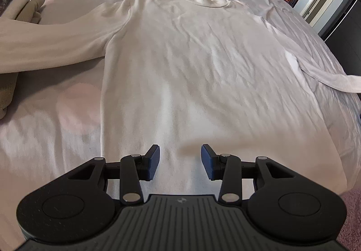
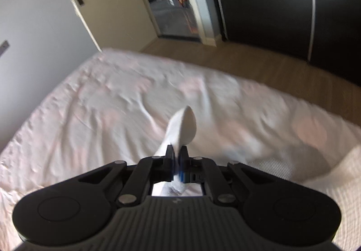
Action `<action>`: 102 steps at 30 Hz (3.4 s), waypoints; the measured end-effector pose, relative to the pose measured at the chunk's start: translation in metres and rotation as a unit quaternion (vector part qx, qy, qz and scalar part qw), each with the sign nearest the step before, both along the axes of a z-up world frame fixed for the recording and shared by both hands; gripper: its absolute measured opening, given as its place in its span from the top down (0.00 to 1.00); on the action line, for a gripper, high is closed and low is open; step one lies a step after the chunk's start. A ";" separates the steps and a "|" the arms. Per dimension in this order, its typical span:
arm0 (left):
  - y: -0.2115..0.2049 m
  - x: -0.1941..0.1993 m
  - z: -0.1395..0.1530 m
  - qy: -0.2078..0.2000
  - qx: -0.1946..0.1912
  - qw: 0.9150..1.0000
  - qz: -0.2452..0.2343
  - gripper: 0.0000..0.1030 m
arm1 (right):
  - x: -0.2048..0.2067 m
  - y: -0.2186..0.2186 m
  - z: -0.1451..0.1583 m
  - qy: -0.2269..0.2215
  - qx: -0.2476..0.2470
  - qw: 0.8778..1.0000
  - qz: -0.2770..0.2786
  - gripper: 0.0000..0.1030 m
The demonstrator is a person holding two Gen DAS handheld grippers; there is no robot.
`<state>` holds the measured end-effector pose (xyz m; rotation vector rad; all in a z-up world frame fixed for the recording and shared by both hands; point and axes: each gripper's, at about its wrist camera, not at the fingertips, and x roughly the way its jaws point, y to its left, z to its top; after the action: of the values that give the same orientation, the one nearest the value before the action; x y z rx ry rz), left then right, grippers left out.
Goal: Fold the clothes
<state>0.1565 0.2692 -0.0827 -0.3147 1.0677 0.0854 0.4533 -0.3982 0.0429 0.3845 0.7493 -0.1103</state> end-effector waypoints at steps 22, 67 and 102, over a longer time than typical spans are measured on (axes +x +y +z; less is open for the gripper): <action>0.046 -0.004 0.011 -0.063 0.028 0.998 0.015 0.63 | -0.015 0.401 0.201 -0.144 -0.034 0.948 0.281 0.94; 0.106 -0.017 0.002 -0.098 -0.005 0.991 0.091 0.62 | -0.083 0.655 -0.054 0.021 0.025 0.872 0.488 0.67; 0.078 -0.003 -0.016 -0.051 0.082 0.994 0.056 0.62 | -0.050 0.439 -0.163 -0.049 -0.328 0.835 0.438 0.69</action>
<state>0.1533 0.3475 -0.0983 -0.2268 0.9344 0.2535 0.4034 0.0412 -0.1205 -0.6280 0.6782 0.5131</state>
